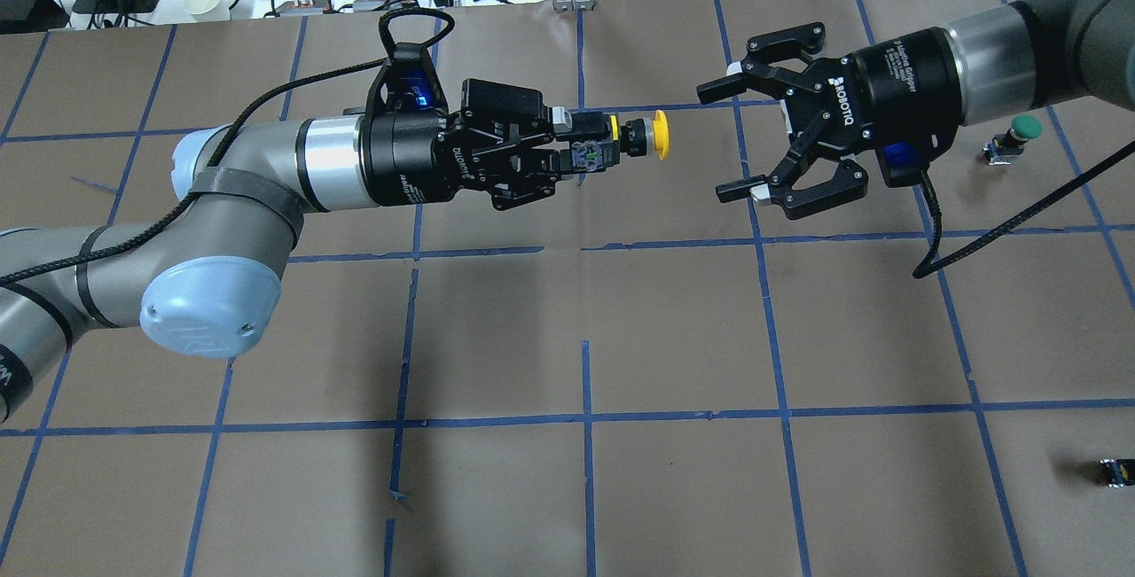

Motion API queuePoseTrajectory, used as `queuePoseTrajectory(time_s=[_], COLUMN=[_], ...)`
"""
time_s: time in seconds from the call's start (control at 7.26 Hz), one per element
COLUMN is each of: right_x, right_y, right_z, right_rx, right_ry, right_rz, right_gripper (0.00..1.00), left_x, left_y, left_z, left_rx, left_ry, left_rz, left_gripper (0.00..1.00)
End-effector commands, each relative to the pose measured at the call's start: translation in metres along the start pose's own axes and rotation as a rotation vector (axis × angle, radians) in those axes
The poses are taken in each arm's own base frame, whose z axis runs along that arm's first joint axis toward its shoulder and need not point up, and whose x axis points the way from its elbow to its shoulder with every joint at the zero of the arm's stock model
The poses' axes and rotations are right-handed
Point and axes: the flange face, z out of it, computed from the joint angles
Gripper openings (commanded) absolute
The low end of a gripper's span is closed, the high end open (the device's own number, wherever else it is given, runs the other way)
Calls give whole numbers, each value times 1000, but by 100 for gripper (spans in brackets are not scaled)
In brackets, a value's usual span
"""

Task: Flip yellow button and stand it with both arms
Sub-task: 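Close the right gripper on the yellow cap while the left gripper holds the base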

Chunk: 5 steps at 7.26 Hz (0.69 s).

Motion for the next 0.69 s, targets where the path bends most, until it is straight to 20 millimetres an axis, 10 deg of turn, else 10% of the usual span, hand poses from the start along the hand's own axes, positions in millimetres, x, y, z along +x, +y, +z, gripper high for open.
queuePoseTrajectory(time_s=[0.0, 0.55], right_x=[3, 3], right_y=[8, 16], right_z=[15, 22], right_rx=[-17, -67], right_ry=[19, -6], right_rz=[17, 28], right_gripper=[100, 100], left_x=[-1, 0], left_y=[-2, -1], left_z=[1, 2], left_rx=[-3, -4], left_ry=[2, 3], left_rz=[14, 11], left_gripper=[0, 0])
